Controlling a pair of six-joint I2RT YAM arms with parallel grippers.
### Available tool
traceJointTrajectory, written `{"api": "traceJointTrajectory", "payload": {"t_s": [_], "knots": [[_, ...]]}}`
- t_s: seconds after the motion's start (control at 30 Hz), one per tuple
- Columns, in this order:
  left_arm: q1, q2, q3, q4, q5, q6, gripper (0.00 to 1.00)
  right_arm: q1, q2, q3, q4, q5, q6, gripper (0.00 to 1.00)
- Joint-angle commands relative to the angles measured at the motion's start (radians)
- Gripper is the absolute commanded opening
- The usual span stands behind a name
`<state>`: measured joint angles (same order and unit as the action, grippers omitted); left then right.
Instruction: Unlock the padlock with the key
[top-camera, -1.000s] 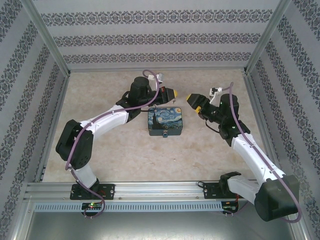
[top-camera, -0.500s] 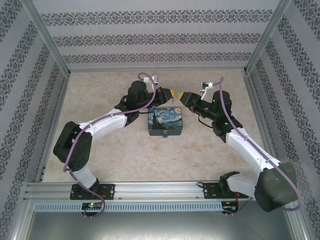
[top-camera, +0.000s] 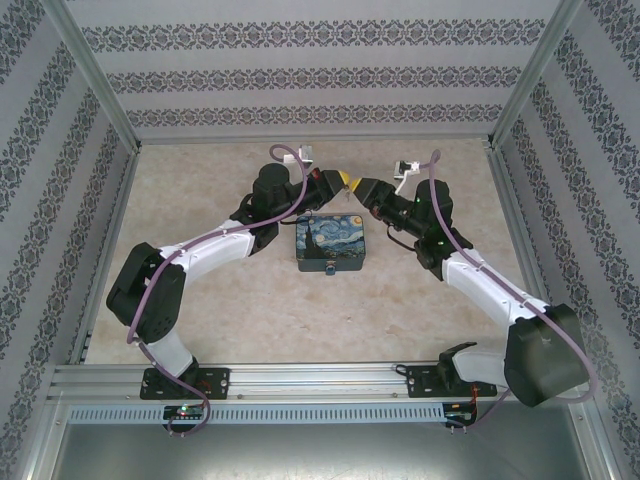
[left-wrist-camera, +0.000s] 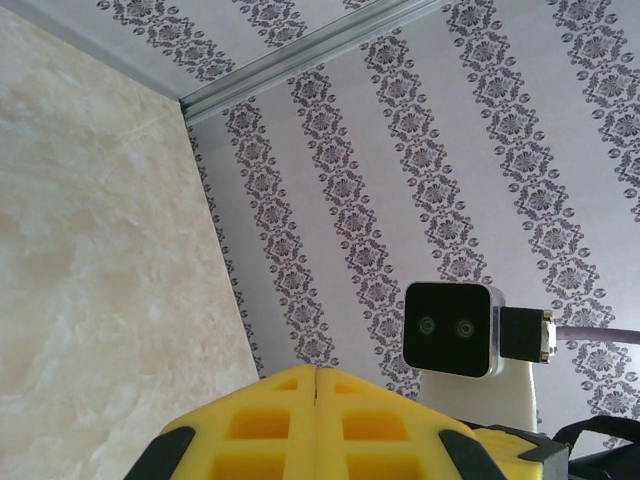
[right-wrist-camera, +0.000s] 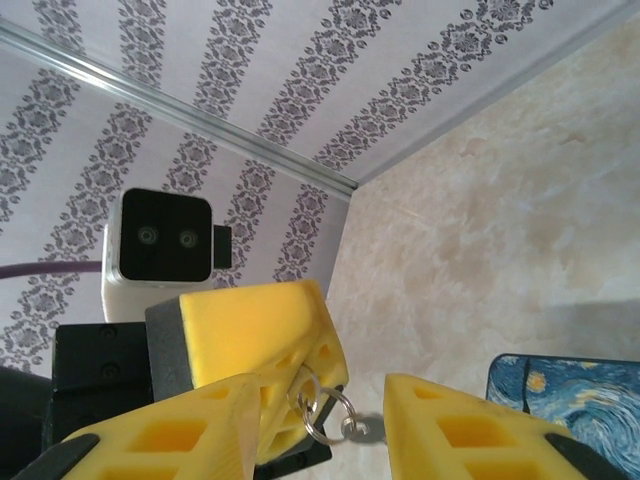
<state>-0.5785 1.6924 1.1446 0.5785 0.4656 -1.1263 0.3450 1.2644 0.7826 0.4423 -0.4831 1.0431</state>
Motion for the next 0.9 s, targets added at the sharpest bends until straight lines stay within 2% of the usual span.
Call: {"api": "traceJointTrajectory", "payload": {"t_s": [0.0, 0.4, 0.63, 0.87], "knots": [[-0.017, -0.005, -0.008, 0.073, -0.010, -0.023, 0.00, 0.015, 0.014, -0.008, 0.096, 0.018, 0.033, 0.37], [-0.027, -0.010, -0.022, 0.081, -0.037, -0.036, 0.00, 0.039, 0.055, -0.017, 0.163, 0.017, 0.076, 0.27], [-0.028, -0.012, -0.027, 0.083, -0.062, -0.049, 0.00, 0.037, 0.022, -0.057, 0.174, 0.026, 0.088, 0.30], [-0.027, 0.002, -0.031, 0.104, -0.064, -0.076, 0.00, 0.032, -0.008, -0.086, 0.177, 0.035, 0.091, 0.29]]}}
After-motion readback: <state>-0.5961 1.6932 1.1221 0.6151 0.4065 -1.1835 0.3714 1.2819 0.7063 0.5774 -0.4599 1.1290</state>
